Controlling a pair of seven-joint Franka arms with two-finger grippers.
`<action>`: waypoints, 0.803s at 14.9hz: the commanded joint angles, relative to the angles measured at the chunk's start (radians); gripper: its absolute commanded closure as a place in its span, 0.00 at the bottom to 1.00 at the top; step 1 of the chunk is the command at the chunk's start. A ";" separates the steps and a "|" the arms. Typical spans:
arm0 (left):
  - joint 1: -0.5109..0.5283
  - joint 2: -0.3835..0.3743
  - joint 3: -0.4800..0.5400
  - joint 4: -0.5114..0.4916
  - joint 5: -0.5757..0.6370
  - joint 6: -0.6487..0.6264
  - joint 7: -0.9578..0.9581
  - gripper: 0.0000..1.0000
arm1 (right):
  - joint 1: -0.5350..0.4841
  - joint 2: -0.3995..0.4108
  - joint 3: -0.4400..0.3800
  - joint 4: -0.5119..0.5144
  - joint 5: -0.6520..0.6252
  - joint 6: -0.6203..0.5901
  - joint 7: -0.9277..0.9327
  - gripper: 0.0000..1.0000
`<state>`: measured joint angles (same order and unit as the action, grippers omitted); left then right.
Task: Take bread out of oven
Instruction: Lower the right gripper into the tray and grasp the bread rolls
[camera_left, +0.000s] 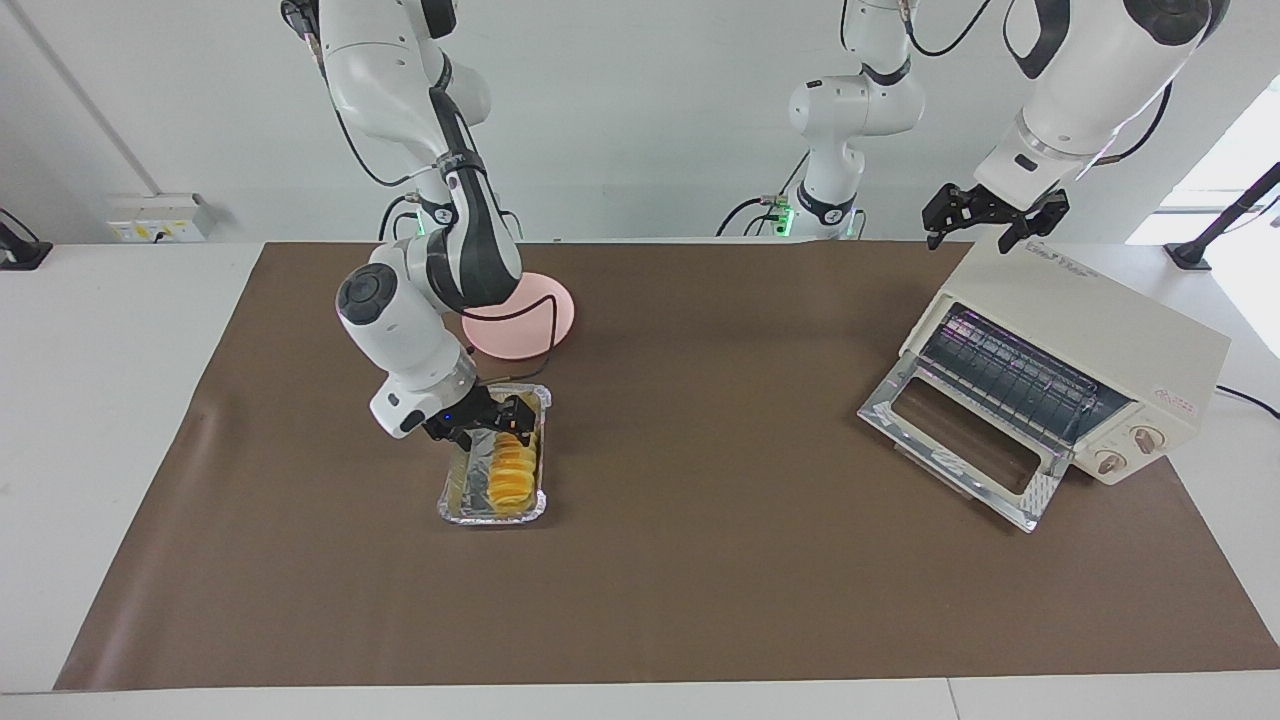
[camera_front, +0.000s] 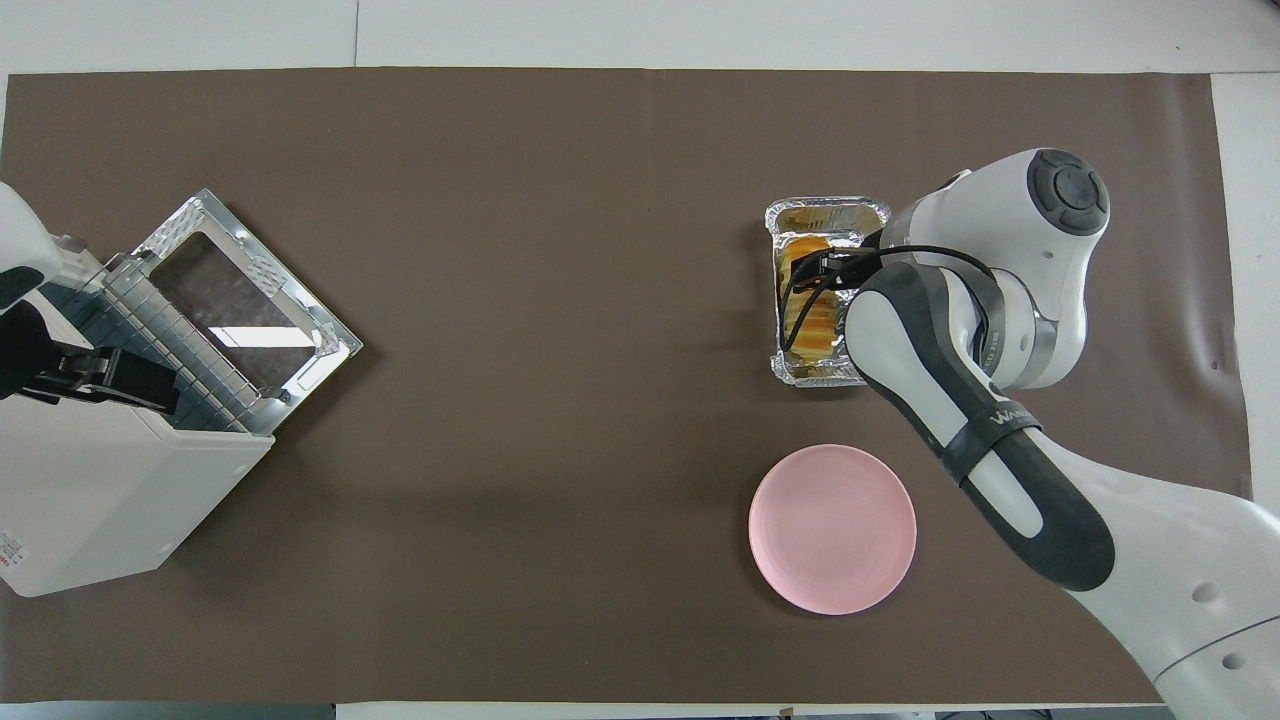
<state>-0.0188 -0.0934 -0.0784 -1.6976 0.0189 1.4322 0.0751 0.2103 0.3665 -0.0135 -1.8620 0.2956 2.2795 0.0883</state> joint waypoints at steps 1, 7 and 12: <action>0.003 -0.016 0.002 -0.002 -0.007 -0.016 -0.003 0.00 | -0.002 0.005 0.006 -0.031 -0.004 0.052 0.031 0.02; 0.003 -0.016 0.002 -0.002 -0.007 -0.016 -0.003 0.00 | 0.006 0.008 0.006 -0.040 -0.010 0.055 0.030 0.63; 0.003 -0.016 0.002 -0.002 -0.007 -0.016 -0.003 0.00 | 0.003 -0.001 0.004 -0.005 -0.062 0.002 0.024 1.00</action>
<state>-0.0188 -0.0934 -0.0784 -1.6976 0.0189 1.4322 0.0751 0.2170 0.3783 -0.0100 -1.8829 0.2719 2.3131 0.0999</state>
